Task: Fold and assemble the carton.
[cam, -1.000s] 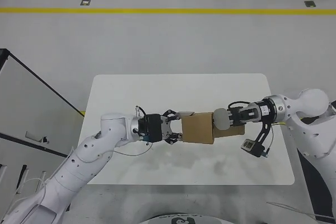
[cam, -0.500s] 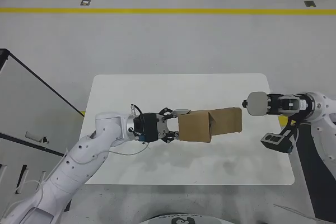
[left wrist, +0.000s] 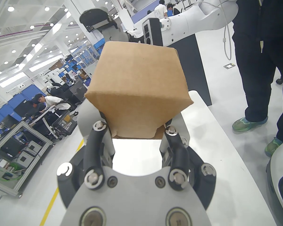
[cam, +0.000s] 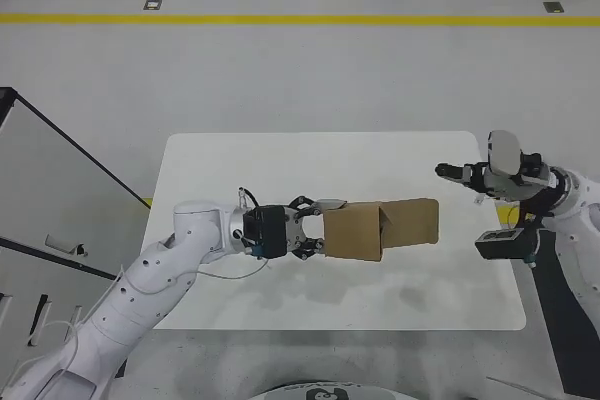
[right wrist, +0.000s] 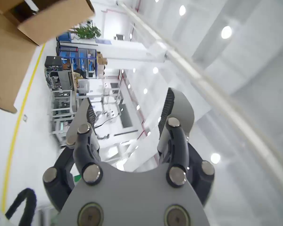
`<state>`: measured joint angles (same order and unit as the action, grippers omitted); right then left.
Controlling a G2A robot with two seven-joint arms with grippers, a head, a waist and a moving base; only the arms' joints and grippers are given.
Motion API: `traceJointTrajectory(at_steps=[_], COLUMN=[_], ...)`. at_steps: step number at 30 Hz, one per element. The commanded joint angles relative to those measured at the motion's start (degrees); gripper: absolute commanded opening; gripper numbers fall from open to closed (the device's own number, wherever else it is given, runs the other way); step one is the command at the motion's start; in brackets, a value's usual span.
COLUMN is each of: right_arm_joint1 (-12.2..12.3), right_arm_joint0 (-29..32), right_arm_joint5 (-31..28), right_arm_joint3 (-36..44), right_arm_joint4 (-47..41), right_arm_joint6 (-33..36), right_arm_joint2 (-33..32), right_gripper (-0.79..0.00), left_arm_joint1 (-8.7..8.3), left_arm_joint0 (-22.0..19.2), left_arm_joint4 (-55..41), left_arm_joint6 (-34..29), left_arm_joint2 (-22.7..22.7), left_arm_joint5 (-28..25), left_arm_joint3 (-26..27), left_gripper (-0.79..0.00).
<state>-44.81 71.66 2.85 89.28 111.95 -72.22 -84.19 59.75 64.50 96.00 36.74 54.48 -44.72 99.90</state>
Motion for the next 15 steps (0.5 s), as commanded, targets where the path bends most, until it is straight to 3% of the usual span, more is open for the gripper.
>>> traceJointTrajectory(at_steps=[1,5,13,15], right_arm_joint1=[0.03,-0.01,-0.06,-0.32], right_arm_joint0=[0.08,1.42,1.79,2.67], right_arm_joint5=[-8.81,-21.41,-22.28,-30.78], right_arm_joint3=[-2.38,-6.21,-6.42,-8.42], right_arm_joint4=[-6.07,-14.04,-14.55,-21.23], right_arm_joint6=[2.87,7.98,8.23,10.79], right_arm_joint2=[-0.56,-0.64,-0.29,0.9], right_gripper=[0.0,0.0,0.0,0.0], left_arm_joint1=[-0.07,-0.16,-0.22,-0.18], left_arm_joint0=[0.0,0.41,0.41,0.86], left_arm_joint4=[0.14,-0.29,0.48,-0.31], left_arm_joint6=[0.3,1.3,0.84,-0.13], left_arm_joint2=[0.17,0.48,0.23,0.41], left_arm_joint5=[-0.14,0.09,-0.57,0.38], left_arm_joint3=[0.05,-0.22,-0.33,-0.36], left_gripper=[-0.785,-0.785,-0.785,-0.785])
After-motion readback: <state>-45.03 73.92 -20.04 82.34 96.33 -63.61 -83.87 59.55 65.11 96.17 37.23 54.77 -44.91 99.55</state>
